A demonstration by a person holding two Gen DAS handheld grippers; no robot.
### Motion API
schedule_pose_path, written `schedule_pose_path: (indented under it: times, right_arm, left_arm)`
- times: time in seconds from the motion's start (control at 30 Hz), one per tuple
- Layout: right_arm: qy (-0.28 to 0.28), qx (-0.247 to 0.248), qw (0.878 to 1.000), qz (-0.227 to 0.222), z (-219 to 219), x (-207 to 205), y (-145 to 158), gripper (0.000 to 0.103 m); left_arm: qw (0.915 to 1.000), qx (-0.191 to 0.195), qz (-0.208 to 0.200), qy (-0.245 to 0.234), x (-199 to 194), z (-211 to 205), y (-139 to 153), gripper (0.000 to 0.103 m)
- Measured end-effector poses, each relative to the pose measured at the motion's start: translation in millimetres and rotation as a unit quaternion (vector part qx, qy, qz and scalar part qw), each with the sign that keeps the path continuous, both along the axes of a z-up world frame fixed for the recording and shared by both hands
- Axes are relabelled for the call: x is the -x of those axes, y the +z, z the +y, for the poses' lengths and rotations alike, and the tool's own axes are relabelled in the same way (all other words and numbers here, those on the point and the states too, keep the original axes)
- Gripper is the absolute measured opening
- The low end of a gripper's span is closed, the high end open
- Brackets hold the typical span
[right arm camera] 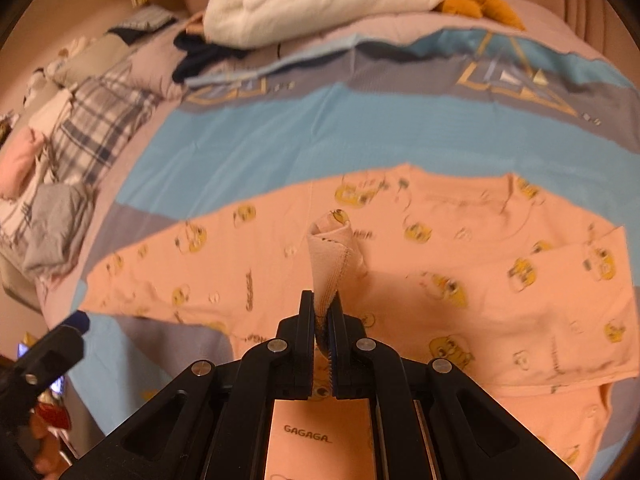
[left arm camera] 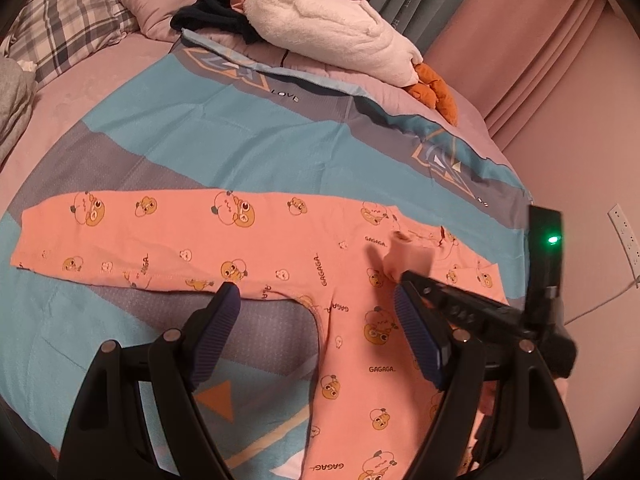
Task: Fold small clothes
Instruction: 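Lift the sleeve and fold it across the sleepsuit body, then release, then grasp the folded sleeve edge on the sleepsuit body with the left gripper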
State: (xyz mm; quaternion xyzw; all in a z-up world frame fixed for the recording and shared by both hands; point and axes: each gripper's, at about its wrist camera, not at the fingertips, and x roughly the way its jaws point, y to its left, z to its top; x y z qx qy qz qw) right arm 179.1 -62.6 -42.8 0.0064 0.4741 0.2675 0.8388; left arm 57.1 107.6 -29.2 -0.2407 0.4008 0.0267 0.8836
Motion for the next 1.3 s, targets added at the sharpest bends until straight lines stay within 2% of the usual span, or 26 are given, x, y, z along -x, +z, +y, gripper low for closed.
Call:
schedule_pose_path:
  times: [0.13, 0.2, 0.27, 0.33, 0.37, 0.5, 0.63, 0.83, 0.93, 1.0, 1.1, 1.3]
  right_arm:
    - [0.007, 0.006, 1.000, 0.019, 6, -2, -14, 0.006]
    - [0.012, 0.009, 0.999, 0.030, 8, -2, -17, 0.013]
    - [0.020, 0.003, 0.999, 0.043, 6, -2, -15, 0.038]
    - [0.018, -0.015, 0.999, 0.033, -2, 1, -4, 0.054]
    - [0.015, -0.023, 0.999, 0.023, -9, 4, 4, 0.056]
    - [-0.024, -0.055, 0.998, -0.007, -47, 12, 36, 0.057]
    - [-0.087, -0.085, 0.992, -0.032, -100, 22, 60, 0.059]
    - [-0.174, -0.090, 0.979, -0.056, -159, 40, 64, 0.059]
    - [-0.203, -0.088, 0.974, -0.057, -175, 49, 62, 0.059]
    - [-0.211, -0.092, 0.971, -0.058, -186, 57, 61, 0.059]
    - [-0.212, -0.093, 0.971, -0.064, -190, 76, 63, 0.059]
    - [-0.173, -0.114, 0.974, -0.094, -176, 107, 83, 0.059]
  left_arm:
    - [0.9999, 0.009, 0.006, -0.006, 1, 0, -6, 0.080]
    - [0.9997, 0.019, 0.011, -0.013, 1, 0, -9, 0.080]
    - [0.9993, 0.027, 0.014, -0.019, -1, 0, -10, 0.080]
    - [0.9991, 0.035, 0.009, -0.023, -4, -1, -8, 0.080]
    - [0.9989, 0.039, 0.006, -0.026, -6, -1, -7, 0.080]
    - [0.9975, 0.052, 0.000, -0.047, -22, -12, -10, 0.081]
    - [0.9953, 0.065, 0.016, -0.069, -48, -30, -27, 0.079]
    - [0.9904, 0.089, 0.040, -0.098, -83, -58, -60, 0.078]
    - [0.9890, 0.089, 0.066, -0.098, -95, -65, -77, 0.074]
    - [0.9894, 0.073, 0.081, -0.096, -98, -68, -86, 0.070]
    - [0.9904, 0.065, 0.074, -0.096, -97, -69, -89, 0.070]
    - [0.9894, 0.077, 0.067, -0.104, -101, -74, -92, 0.069]
